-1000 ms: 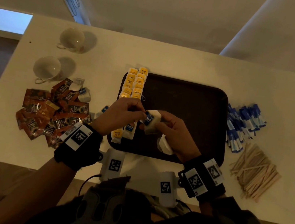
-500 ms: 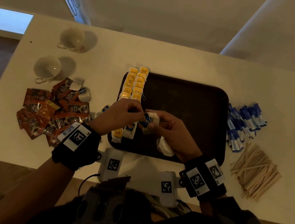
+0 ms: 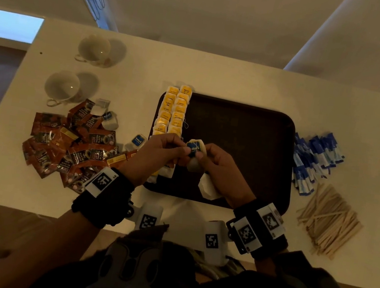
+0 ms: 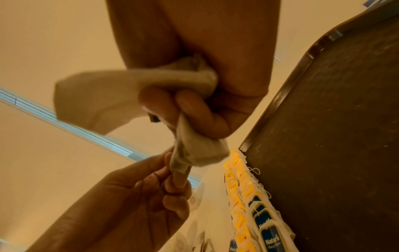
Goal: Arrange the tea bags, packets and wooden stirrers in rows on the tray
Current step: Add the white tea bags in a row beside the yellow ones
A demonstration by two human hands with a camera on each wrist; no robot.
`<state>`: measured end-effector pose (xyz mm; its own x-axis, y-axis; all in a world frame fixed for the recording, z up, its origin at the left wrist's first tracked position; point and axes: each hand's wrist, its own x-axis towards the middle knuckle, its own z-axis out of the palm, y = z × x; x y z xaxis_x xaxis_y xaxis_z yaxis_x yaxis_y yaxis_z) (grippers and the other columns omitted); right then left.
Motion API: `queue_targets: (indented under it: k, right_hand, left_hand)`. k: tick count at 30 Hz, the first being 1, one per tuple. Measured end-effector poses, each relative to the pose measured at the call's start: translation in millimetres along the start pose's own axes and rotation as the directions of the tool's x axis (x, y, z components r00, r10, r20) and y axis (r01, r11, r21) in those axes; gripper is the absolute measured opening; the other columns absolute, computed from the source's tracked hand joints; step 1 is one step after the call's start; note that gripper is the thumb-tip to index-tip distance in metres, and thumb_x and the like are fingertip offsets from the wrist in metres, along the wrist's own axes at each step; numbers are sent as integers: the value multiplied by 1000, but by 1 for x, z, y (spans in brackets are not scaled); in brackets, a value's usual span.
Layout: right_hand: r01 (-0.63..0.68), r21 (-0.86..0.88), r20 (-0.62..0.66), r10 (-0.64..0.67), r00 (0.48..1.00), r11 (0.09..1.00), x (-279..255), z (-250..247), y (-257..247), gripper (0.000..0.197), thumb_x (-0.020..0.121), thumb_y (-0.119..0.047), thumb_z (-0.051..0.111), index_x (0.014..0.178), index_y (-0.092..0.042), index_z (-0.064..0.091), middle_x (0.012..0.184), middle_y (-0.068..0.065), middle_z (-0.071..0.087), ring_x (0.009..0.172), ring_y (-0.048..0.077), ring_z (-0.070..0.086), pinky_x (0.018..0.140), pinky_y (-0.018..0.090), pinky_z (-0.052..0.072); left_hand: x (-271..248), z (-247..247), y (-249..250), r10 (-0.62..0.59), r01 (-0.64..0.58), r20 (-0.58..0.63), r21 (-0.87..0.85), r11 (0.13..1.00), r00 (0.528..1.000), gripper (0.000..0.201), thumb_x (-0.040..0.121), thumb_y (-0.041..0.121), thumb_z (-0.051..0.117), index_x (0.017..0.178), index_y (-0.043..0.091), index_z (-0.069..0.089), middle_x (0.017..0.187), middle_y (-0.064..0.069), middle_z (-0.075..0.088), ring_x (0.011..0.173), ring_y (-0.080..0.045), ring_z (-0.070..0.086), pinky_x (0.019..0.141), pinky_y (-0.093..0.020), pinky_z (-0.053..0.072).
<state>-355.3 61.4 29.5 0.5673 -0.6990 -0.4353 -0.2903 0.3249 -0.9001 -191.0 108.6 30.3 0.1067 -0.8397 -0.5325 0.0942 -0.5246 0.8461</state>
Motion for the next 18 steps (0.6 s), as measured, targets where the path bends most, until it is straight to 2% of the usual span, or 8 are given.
queue_targets:
  k: [1,5,6,8,10,14,16,18]
  right_hand:
    - [-8,-20,-12,8,1000,1000,1,1,1,19,99,-14,43,109,-6,56,87,-2,60,72,-1,56,64,7,44]
    - [-39,-68,-31,37,999,997,2,3,5,26,99,-13,41,113,2,56,90,4,57,71,2,49,60,5,40]
    - [-39,-81,-35,36,999,996,1,4,5,26,99,-13,41,113,3,57,91,7,57,71,3,48,60,6,39]
    - [-37,-84,-40,34,999,996,0,4,4,26,99,-12,42,113,3,58,96,13,59,75,8,52,64,9,41]
    - [-34,-78,-35,31,999,996,0,4,3,26,98,-12,43,112,2,59,102,23,62,84,18,55,73,20,44]
    - [-45,-80,3,45,999,996,-1,6,3,25,98,-14,45,110,1,61,106,24,65,98,35,63,89,41,50]
    - [-53,-97,12,55,998,994,-1,8,4,24,98,-14,45,109,0,61,104,21,67,96,30,65,84,34,52]
    - [-45,-86,-6,45,999,995,-2,9,5,21,97,-11,48,107,1,62,95,14,69,82,11,68,71,18,52]
  left_hand:
    - [0,2,-2,11,-11,-21,0,1000,1000,11,87,9,61,78,15,61,72,-3,67,75,-19,60,75,-38,47]
    - [-1,8,-9,89,-76,-91,136,988,992,11,88,15,62,79,16,55,78,-2,61,72,-17,58,54,-17,45]
    - [0,8,-10,114,-92,-117,178,980,987,10,87,17,63,81,16,55,83,-3,61,76,-19,59,56,-17,46]
    - [0,6,-9,154,-127,-119,205,970,981,12,86,18,64,93,16,55,94,-2,60,88,-21,60,66,-30,53]
    - [1,2,-5,147,-140,-32,162,977,989,20,87,19,62,106,17,58,99,-3,63,95,-22,62,76,-42,56]
    - [2,-3,4,197,-211,78,286,935,977,7,87,19,62,90,22,67,92,-5,69,85,-22,65,75,-39,55]
    - [4,-5,3,233,-247,82,376,893,969,4,85,19,65,85,22,68,86,2,69,79,-11,65,73,-31,55]
    - [7,-6,0,252,-261,78,416,871,965,5,84,18,66,83,22,68,83,6,68,76,-4,63,70,-21,54]
